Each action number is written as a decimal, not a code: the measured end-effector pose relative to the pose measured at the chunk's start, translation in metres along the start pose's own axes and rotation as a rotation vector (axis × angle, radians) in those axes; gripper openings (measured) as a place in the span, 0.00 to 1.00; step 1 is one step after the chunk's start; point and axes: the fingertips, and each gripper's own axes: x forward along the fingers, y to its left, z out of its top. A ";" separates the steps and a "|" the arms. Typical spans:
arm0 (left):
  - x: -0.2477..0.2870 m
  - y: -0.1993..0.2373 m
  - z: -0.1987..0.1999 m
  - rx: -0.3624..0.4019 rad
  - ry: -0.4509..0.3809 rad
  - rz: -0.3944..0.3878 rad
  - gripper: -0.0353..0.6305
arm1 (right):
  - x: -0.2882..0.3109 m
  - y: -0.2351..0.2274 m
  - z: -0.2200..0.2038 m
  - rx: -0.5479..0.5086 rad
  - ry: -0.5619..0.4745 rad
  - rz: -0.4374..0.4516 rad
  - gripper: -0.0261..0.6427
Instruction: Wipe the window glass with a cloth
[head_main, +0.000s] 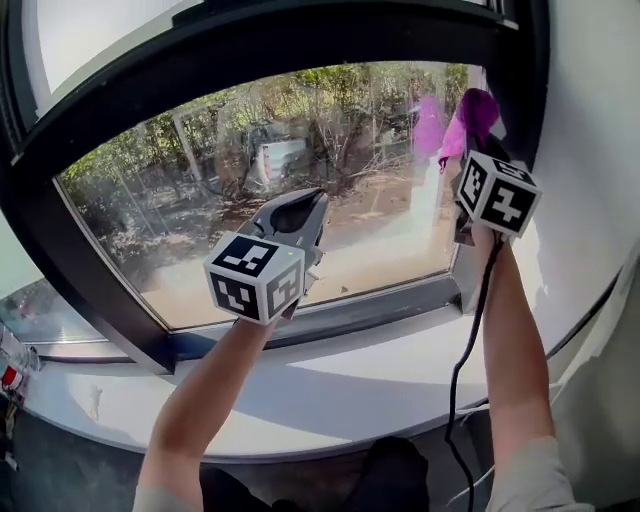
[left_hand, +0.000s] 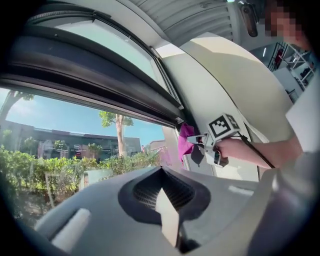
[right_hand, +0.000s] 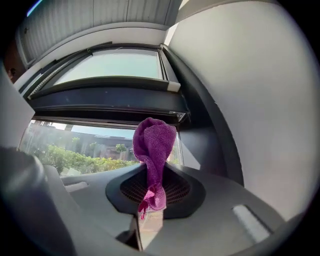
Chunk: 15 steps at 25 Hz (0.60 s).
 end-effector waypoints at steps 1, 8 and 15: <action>0.002 -0.002 0.001 0.013 0.009 -0.007 0.06 | 0.007 -0.006 0.004 -0.002 0.007 -0.028 0.16; -0.002 -0.002 0.015 0.040 -0.012 -0.041 0.06 | 0.045 -0.040 0.025 -0.060 0.044 -0.227 0.16; -0.036 0.037 0.005 0.050 -0.015 0.021 0.05 | 0.050 -0.037 0.040 -0.095 0.048 -0.181 0.14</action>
